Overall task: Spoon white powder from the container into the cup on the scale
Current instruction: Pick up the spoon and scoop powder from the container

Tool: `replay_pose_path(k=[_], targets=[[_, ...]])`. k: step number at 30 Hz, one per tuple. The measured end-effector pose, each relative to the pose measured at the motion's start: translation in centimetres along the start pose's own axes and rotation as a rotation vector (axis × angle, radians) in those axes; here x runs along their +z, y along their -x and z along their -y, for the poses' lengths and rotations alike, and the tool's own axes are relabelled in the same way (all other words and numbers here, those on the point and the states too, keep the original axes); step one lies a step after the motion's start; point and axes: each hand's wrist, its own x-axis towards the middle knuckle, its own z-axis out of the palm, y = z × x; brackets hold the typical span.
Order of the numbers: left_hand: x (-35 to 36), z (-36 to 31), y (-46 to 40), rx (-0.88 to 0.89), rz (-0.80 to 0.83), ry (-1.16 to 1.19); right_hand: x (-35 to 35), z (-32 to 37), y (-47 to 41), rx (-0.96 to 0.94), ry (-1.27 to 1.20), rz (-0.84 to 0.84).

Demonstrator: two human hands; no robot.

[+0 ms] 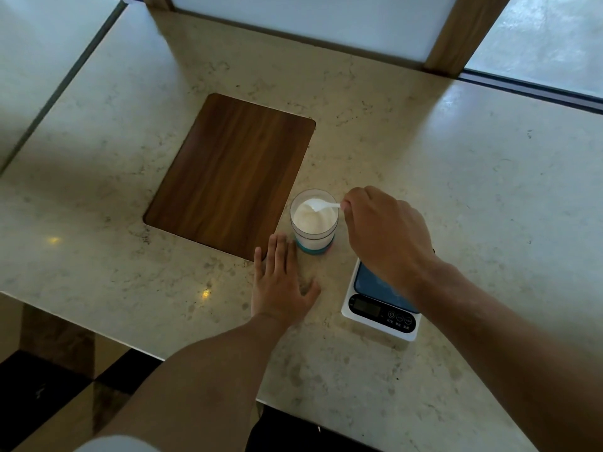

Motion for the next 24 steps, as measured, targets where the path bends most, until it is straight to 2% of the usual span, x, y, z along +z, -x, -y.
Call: replay_pose_path(k=[6, 24], targets=[[0.0, 0.0, 0.0, 0.001, -0.021, -0.001, 0.2, 0.2, -0.5, -0.009, 0.002, -0.011], [-0.2, -0.1, 0.0, 0.002, -0.02, 0.002, 0.6, 0.3, -1.5, 0.065, -0.087, 0.111]])
